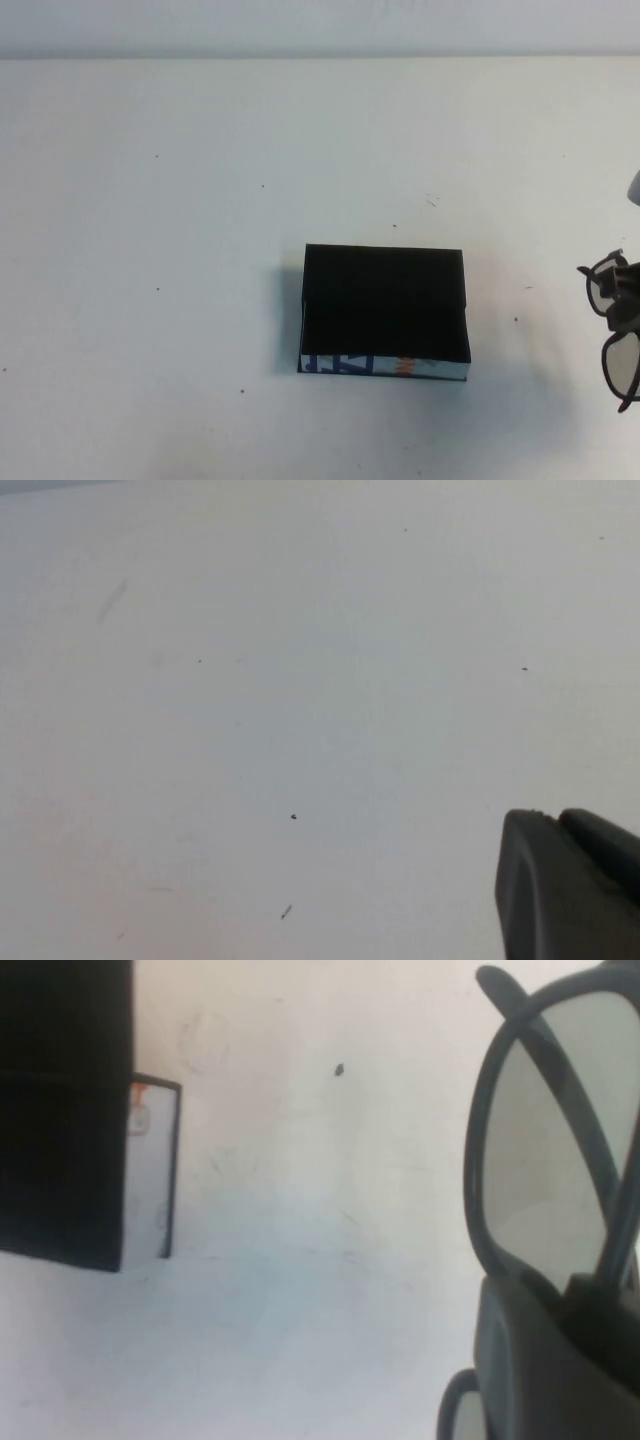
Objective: Take glasses out of glasses case
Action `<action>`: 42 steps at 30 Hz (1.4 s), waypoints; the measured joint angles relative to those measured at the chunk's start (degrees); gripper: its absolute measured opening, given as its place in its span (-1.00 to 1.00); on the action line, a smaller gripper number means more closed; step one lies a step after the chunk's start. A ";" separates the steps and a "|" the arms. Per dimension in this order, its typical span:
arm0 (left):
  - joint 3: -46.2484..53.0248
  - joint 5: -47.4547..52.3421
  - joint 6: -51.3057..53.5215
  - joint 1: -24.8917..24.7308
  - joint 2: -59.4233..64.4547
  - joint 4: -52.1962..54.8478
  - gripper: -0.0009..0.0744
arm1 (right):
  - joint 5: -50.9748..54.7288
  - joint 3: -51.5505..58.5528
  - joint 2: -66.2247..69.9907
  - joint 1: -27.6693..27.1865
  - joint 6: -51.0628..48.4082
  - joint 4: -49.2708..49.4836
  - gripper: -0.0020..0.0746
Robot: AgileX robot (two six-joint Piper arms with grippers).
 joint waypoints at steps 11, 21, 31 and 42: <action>0.00 0.00 0.00 0.00 0.00 0.00 -0.99 | -6.52 0.43 12.27 0.00 0.12 0.34 -0.64; 0.00 0.00 0.00 0.00 0.00 0.00 -0.99 | -7.56 0.48 5.15 0.00 0.12 1.84 -0.13; 0.00 0.00 0.00 0.00 0.00 0.00 -0.99 | -9.58 4.59 -26.36 0.46 0.12 1.48 -0.34; 0.00 0.00 0.00 0.00 0.00 0.00 -0.99 | -14.85 21.51 -57.31 0.46 0.12 -6.25 -0.81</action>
